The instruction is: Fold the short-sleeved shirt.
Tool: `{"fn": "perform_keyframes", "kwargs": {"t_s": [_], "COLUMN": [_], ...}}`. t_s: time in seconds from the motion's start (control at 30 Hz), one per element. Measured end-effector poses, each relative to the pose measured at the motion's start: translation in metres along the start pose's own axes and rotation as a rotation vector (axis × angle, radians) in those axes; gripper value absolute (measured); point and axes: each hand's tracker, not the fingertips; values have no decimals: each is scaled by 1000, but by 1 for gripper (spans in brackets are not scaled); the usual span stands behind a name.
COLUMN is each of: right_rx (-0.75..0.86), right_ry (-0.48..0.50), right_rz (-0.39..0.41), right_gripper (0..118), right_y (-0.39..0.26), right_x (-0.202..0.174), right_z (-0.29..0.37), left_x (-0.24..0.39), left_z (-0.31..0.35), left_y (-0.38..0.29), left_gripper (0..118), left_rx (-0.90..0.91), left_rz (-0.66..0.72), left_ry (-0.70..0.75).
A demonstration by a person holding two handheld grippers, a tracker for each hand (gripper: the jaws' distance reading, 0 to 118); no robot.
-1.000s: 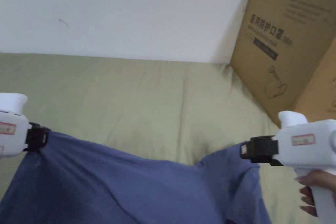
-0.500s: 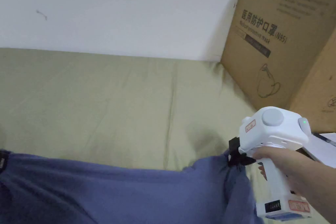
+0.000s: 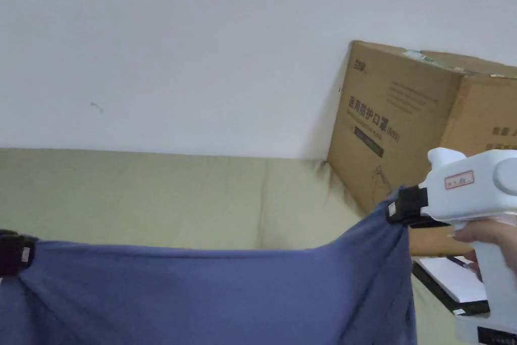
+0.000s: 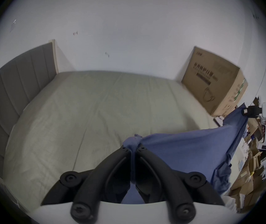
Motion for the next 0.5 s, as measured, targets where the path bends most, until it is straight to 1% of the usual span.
{"fn": "perform_keyframes", "kwargs": {"t_s": [0.13,0.23,0.3,0.37,0.4,0.43,0.5], "right_rx": [105,188,239,274,300,316,347], "right_ry": [27,25,7,10,9,2,-18], "right_rz": [20,41,52,39,29,26,39], "right_gripper": [2,2,2,2,2,2,2], "right_y": [28,52,71,94,107,114,138], "right_x": [-19,-33,-41,-46,-49,-61,-70], "right_z": [87,134,150,161,165,172,171], "left_x": [11,12,14,24,26,28,32], "left_z": [71,118,134,152,154,155,151], "left_y": [38,68,87,101,111,122,141], "left_gripper": [2,2,2,2,2,2,2], "left_rx": [106,177,196,221,236,259,294], "left_rz": [-46,-22,-12,-13,-18,-18,-5], "left_ry": [4,-6,-10,-7,-2,3,-1]}}
